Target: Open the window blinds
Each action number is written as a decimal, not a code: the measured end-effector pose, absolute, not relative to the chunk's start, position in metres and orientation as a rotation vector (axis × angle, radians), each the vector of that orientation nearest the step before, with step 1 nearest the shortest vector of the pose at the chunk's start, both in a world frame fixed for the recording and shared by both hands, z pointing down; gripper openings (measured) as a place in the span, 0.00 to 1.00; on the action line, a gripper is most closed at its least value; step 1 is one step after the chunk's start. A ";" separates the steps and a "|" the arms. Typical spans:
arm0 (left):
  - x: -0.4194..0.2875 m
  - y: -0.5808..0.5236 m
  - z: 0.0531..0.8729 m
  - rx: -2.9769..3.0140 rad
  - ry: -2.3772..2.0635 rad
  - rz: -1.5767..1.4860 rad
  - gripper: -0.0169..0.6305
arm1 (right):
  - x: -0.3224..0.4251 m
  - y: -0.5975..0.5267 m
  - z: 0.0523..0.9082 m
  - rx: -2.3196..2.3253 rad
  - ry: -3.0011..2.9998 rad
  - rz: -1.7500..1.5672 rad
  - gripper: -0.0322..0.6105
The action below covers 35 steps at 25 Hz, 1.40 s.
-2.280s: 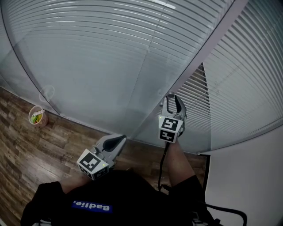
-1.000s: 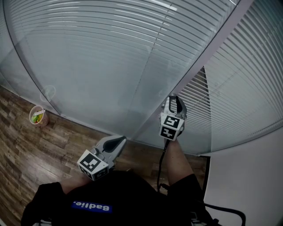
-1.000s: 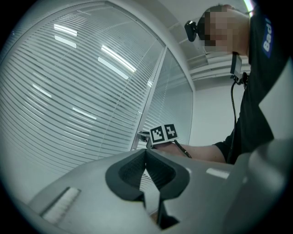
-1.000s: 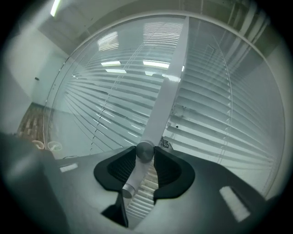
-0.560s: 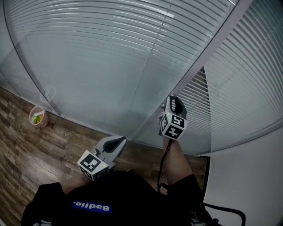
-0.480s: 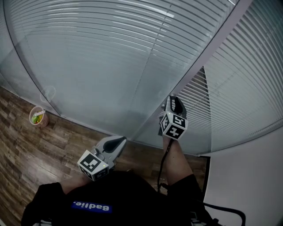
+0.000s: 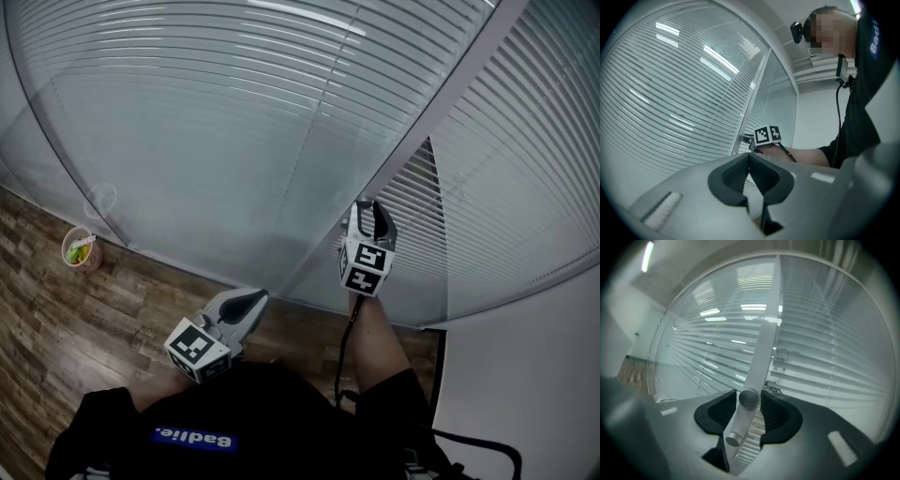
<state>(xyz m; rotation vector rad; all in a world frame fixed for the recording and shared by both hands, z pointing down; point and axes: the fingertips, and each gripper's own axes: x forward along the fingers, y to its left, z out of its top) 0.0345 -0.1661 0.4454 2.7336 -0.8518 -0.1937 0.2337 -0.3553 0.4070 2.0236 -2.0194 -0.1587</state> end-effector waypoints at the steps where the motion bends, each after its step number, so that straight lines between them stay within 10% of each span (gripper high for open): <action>1: 0.035 -0.166 0.446 2.732 -0.851 -0.194 0.03 | 0.231 -0.355 0.407 1.986 -1.968 -0.232 0.31; 14: 0.032 -0.166 0.448 2.717 -0.854 -0.194 0.03 | 0.225 -0.361 0.415 1.695 -1.501 -0.688 0.25; 35: 0.033 -0.163 0.455 2.692 -0.831 -0.205 0.03 | 0.232 -0.358 0.413 2.023 -1.949 -0.168 0.25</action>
